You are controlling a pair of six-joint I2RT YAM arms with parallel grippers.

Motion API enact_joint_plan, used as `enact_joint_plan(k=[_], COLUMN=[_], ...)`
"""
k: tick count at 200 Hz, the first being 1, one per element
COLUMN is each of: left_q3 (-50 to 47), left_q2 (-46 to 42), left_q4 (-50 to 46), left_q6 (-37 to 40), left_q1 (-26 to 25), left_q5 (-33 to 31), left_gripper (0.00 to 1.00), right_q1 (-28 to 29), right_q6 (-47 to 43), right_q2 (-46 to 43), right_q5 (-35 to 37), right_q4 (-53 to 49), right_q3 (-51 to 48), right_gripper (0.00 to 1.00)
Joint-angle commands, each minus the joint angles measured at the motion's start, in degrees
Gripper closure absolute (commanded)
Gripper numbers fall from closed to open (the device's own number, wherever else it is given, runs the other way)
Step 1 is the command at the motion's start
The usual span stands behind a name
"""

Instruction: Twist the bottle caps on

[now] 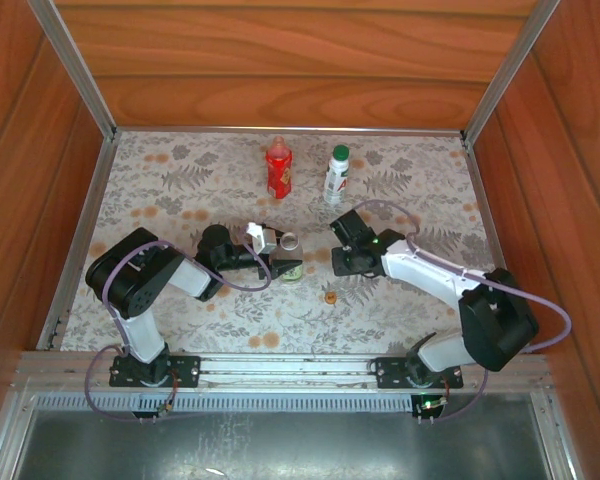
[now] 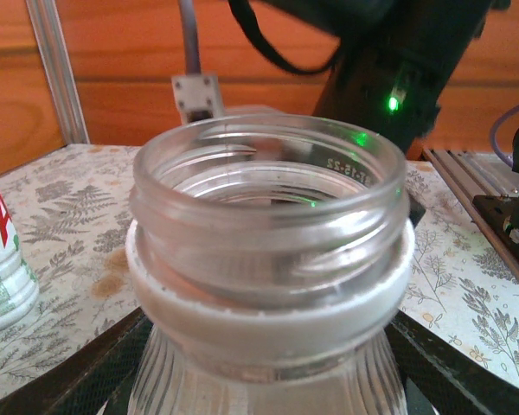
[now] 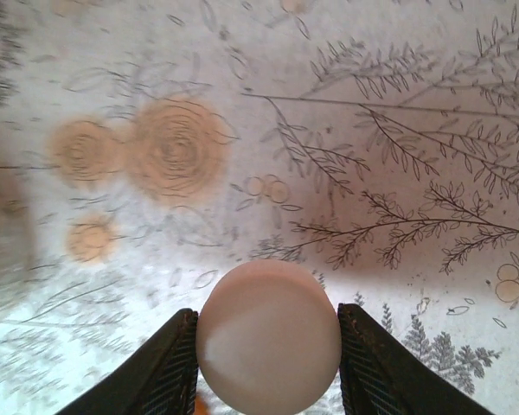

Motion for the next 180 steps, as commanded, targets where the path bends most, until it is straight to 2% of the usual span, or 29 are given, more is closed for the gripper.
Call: enact_joint_plan(k=[1, 38, 108, 180], left_q3=[-0.11, 0.02, 0.28, 0.65], left_q2=[-0.09, -0.02, 0.16, 0.68], left_q4=[-2.68, -2.72, -2.8, -2.81], left_q6=[0.62, 0.61, 0.61, 0.66], left_q1=[0.46, 0.44, 0.46, 0.5], left_q5=[1.43, 1.45, 1.56, 2.0], left_gripper=[0.35, 0.35, 0.35, 0.35], right_q1=[1.08, 2.04, 7.54, 12.6], right_q6=[-1.82, -3.51, -7.62, -11.68], right_q2=[-1.05, -1.24, 3.0, 10.04], right_q5=[-3.89, -7.33, -5.5, -5.76], right_q4=[-11.86, -19.75, -28.78, -31.25], right_q3=[5.62, 15.2, 34.82, 46.12], right_gripper=[0.57, 0.57, 0.57, 0.56])
